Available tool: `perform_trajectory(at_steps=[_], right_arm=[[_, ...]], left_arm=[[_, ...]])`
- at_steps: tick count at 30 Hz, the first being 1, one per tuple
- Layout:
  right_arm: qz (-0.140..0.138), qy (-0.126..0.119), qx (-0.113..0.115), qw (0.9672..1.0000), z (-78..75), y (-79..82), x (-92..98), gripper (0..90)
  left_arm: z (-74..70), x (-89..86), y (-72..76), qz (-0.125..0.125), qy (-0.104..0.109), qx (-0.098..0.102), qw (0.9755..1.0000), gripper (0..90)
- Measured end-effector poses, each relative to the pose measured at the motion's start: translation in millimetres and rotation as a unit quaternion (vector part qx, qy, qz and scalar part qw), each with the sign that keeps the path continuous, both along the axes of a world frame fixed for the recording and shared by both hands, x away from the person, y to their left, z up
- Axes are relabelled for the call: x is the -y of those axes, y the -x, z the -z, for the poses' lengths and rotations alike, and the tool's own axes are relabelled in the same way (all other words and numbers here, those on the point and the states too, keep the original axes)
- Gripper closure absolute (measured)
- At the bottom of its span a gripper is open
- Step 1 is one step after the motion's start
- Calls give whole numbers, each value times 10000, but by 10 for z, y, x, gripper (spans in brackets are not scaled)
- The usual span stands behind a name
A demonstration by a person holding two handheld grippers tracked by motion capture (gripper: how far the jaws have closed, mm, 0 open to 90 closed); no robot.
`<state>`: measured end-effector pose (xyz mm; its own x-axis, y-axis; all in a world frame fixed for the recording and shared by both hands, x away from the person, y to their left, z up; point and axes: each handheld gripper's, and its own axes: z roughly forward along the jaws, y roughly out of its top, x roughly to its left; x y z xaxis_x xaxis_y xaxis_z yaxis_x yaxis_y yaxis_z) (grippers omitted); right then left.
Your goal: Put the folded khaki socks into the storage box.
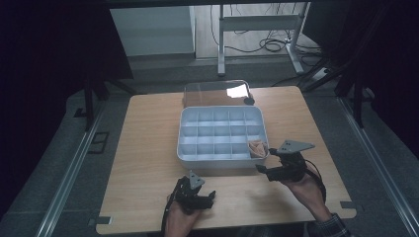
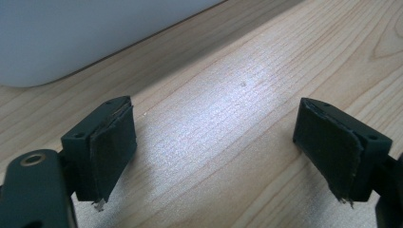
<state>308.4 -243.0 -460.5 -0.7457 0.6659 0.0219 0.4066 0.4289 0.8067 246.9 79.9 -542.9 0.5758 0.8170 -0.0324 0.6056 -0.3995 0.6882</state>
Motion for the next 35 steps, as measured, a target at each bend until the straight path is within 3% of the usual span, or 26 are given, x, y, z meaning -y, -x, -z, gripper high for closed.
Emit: perform_trajectory(at_steps=[9, 20, 26, 35], right_arm=[[115, 86, -140, 9998, 195, 154, 98, 158], [145, 290, -312, 9990, 600, 207, 143, 103], [78, 602, -389, 9974, 794, 206, 106, 96], [-66, 581, -382, 9976, 818, 217, 106, 105]], left_arm=[[0, 1, 2, -13, 10, -6, 10000, 141], [-1, -1, 5, -20, 0, -17, 10000, 141], [-1, -2, 8, -29, 1, -18, 10000, 141], [1, 0, 8, -30, -4, -20, 10000, 137]])
